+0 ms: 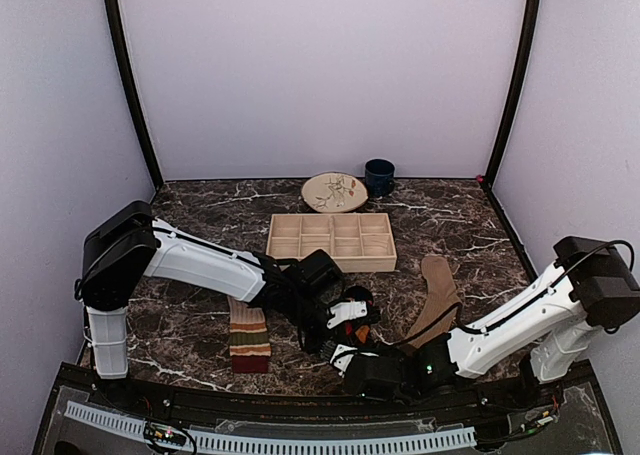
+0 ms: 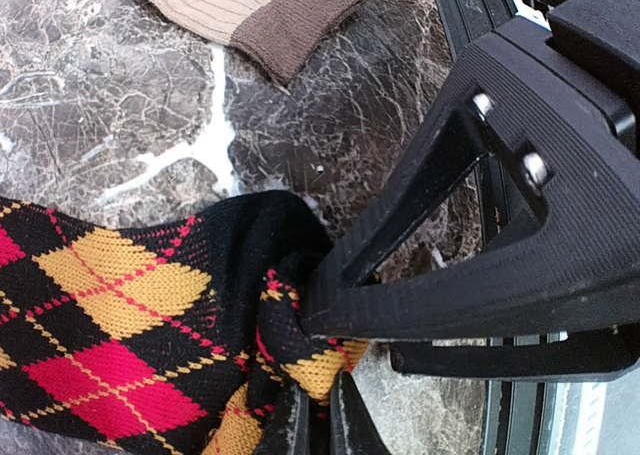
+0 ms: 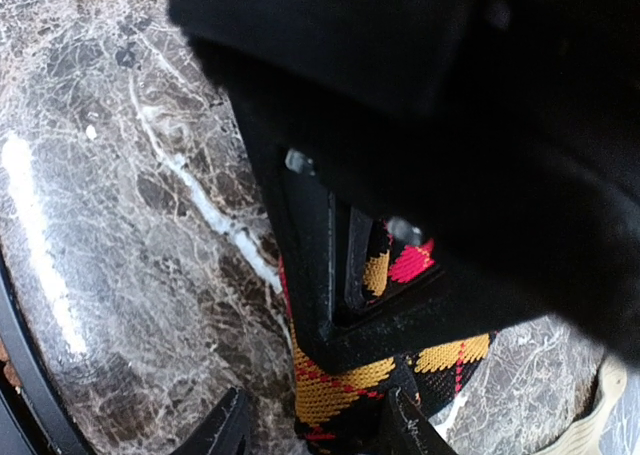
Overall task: Roll the socks
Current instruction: Roll the sock at the center of the board.
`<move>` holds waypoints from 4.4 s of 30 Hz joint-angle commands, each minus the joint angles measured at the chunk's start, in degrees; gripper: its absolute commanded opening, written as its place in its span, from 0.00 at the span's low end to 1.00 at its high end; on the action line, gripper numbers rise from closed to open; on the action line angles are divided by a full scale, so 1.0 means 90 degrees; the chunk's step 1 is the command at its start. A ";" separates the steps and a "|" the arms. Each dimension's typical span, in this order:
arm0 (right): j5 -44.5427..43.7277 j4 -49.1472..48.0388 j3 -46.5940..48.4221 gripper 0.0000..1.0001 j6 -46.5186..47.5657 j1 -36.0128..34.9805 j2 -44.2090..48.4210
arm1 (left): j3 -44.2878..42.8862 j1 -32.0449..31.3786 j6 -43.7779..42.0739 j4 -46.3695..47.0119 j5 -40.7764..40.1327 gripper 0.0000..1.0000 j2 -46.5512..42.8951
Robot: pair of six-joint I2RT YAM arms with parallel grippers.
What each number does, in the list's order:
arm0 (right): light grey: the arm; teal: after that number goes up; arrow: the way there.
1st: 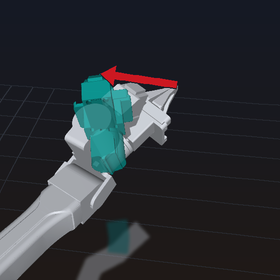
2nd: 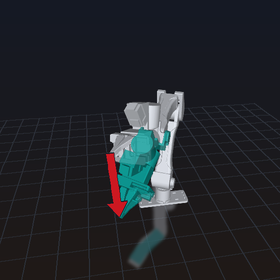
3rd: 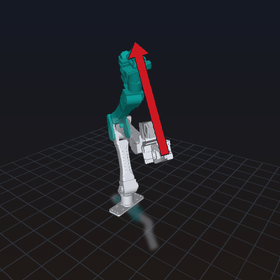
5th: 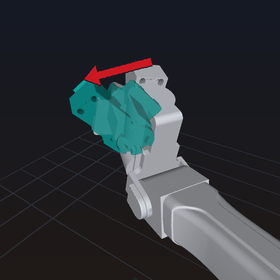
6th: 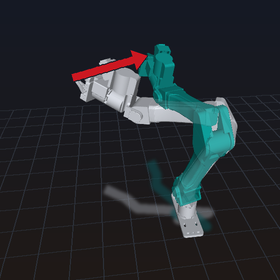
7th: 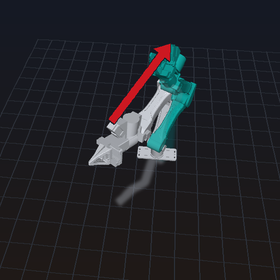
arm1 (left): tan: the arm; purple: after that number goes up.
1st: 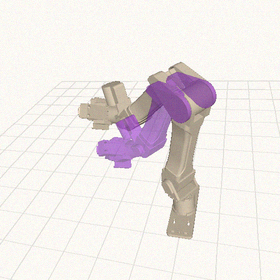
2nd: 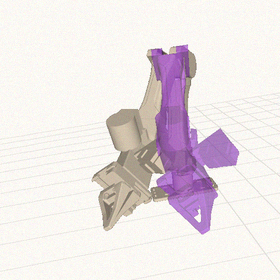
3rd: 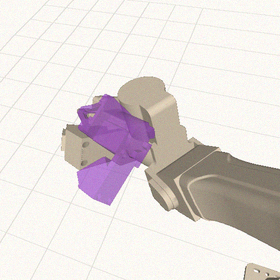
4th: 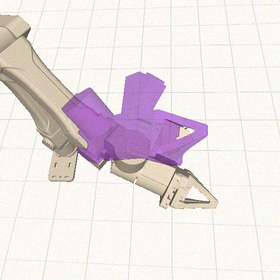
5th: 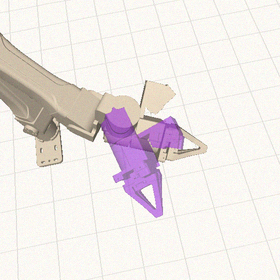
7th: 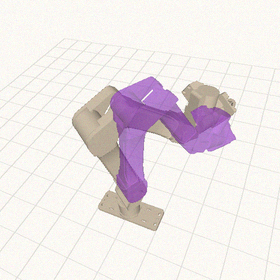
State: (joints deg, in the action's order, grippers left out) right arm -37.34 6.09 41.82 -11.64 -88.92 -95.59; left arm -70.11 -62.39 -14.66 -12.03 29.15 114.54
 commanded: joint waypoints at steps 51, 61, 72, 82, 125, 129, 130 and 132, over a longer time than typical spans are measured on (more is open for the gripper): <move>0.1460 0.0054 0.0147 0.00 -0.0758 0.1171 0.0031 | 0.1165 0.0018 0.0149 0.0194 -0.1755 0.34 -0.1379; 0.1922 -0.0062 -0.0041 0.00 -0.0974 0.1450 0.0225 | 0.1367 0.0028 0.0236 0.0611 -0.2147 0.37 -0.1803; 0.3121 -0.0481 -0.0564 0.00 -0.1299 0.2096 0.0864 | 0.1805 0.0018 0.0654 0.1259 -0.2415 0.38 -0.2176; 0.3779 -0.0729 -0.0676 0.00 -0.1410 0.2240 0.0987 | 0.2206 -0.0040 0.0788 0.1711 -0.2832 0.38 -0.2153; 0.7472 -0.2495 -0.1474 0.00 -0.2873 0.3618 0.0778 | 0.1362 -0.0597 0.0046 0.1975 -0.3144 0.39 -0.1101; 0.7519 -0.2535 -0.1509 0.00 -0.2918 0.3654 0.0805 | 0.1295 -0.0597 0.0047 0.1892 -0.3121 0.39 -0.1008; 0.7543 -0.2542 -0.1512 0.00 -0.2939 0.3666 0.0815 | 0.1273 -0.0592 0.0046 0.1869 -0.3119 0.39 -0.0987; 0.7564 -0.2541 -0.1520 0.00 -0.2952 0.3686 0.0821 | 0.1249 -0.0597 0.0046 0.1855 -0.3127 0.39 -0.0960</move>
State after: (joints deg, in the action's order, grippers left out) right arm 29.30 -15.00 28.64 -37.41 -56.49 -88.03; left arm -57.28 -67.42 -11.42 10.52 4.25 105.67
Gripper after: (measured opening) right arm 0.009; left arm 0.388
